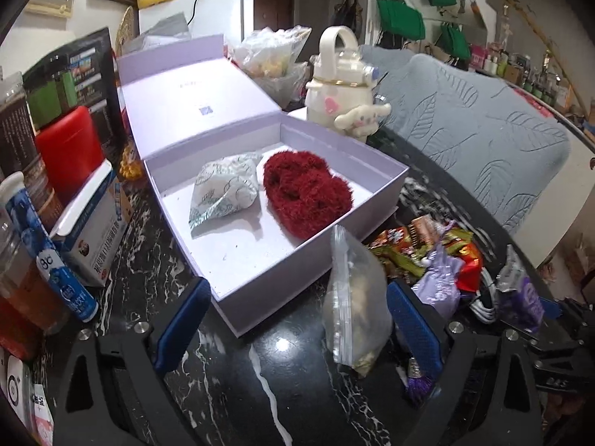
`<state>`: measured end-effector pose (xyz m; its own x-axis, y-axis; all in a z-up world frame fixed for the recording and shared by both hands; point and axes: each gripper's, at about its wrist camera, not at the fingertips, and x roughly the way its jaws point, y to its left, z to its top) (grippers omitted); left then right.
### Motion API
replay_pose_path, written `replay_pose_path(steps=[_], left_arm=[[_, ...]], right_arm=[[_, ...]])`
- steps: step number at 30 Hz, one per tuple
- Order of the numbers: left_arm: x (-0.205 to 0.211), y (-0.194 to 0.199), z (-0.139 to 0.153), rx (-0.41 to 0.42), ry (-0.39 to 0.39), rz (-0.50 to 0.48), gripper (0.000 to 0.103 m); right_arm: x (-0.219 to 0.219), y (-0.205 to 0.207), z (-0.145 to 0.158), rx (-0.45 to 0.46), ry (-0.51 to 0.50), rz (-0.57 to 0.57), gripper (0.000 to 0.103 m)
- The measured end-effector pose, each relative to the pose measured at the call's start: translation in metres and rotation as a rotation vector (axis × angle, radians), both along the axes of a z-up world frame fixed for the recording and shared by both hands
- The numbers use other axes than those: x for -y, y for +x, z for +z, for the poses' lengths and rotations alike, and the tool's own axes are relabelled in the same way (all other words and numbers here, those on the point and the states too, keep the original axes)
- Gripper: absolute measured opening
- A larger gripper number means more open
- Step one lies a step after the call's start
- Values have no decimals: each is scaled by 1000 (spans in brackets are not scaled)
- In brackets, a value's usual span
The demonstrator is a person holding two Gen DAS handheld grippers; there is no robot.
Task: Organize soft objects
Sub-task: 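Grasp the clear zip bag with the left tool while the right tool grasps the silver snack bag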
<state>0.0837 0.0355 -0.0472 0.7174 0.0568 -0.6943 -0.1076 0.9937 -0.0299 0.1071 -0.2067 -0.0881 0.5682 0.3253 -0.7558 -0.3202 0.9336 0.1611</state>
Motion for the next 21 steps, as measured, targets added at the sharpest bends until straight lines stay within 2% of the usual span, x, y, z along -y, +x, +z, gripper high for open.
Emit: replay_pose_path(steps=[2,4,5,7,15,21], left_arm=[[2,-4,4,17,4,-11,81],[6,-7,6,29,12,-26,74],[8,-8,6,29,12,-35,66],[12,-7,2,17,5,-59,61],[19,8,-11,-16,-26,-120,58],[22,19,-24,-71,-62,-159,58]], right_arm=[[0,0,2,11,3,2,87],[0,-2,4,22,5,4,87],[0,-1,3,21,4,4,87],[1,0,2,10,-4,3,87],[7,-1,1,5,-2,-5,87],[10,0,-3,-11,27,-7,87]])
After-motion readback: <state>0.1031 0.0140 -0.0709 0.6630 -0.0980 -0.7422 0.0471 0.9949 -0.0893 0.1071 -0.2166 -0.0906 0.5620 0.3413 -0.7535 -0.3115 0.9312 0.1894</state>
